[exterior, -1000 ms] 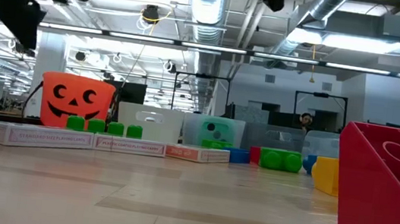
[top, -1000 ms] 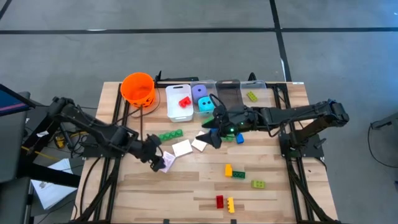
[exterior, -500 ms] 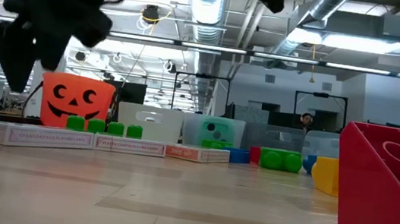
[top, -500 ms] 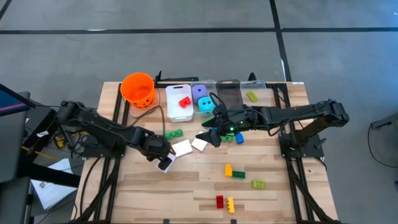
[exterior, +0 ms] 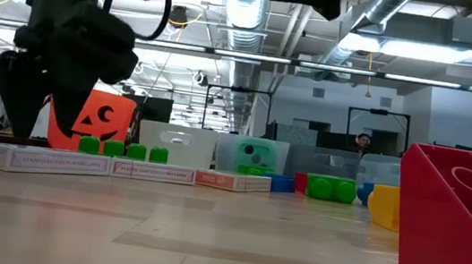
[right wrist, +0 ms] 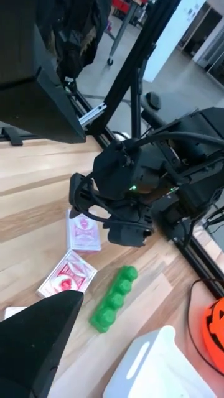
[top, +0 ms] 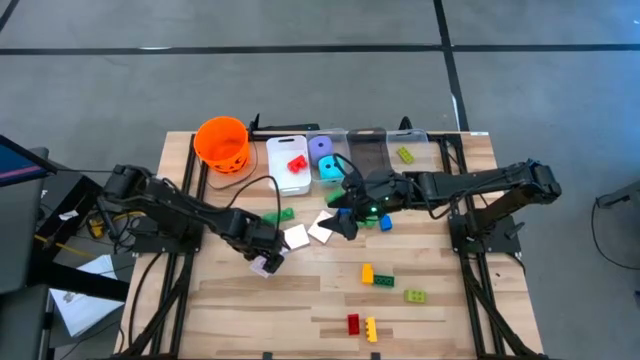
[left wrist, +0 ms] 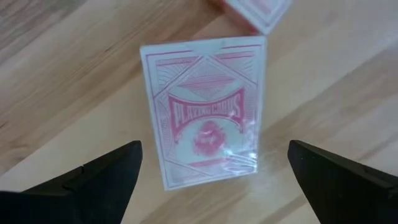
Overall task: Pick & Place Toys
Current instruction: Put the pink deck of cards into the black bin
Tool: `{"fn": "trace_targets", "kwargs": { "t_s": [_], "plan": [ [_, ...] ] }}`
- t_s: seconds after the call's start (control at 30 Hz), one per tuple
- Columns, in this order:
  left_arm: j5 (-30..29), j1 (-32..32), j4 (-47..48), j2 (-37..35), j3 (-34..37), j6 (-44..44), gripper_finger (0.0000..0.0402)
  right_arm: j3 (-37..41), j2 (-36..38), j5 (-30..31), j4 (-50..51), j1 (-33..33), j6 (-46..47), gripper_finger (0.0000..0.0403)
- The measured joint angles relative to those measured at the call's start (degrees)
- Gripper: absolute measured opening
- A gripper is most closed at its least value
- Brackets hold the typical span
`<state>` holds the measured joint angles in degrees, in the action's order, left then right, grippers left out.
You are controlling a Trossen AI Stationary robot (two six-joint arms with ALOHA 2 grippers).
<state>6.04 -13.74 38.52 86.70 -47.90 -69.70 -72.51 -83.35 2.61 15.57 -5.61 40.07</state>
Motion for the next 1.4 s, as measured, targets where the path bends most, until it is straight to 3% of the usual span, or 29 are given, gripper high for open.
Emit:
{"fn": "trace_targets", "kwargs": {
  "t_s": [0.6, 1.2, 1.4],
  "plan": [
    [-3.6, 0.0, -1.0, 4.0, 0.0, -5.7, 0.0396, 0.0, 0.0, -0.3, 2.2, 0.0, 0.0, 0.0397],
    [-6.0, -0.1, -2.1, 8.4, -0.3, -5.8, 0.0396, 0.0, 0.0, -0.3, 4.2, 0.0, 0.5, 0.0397],
    [-7.8, -0.1, -2.7, 6.7, 0.0, -5.8, 0.0396, 0.0, 0.0, -0.3, 4.4, 0.0, 0.5, 0.0397]
  ]
}}
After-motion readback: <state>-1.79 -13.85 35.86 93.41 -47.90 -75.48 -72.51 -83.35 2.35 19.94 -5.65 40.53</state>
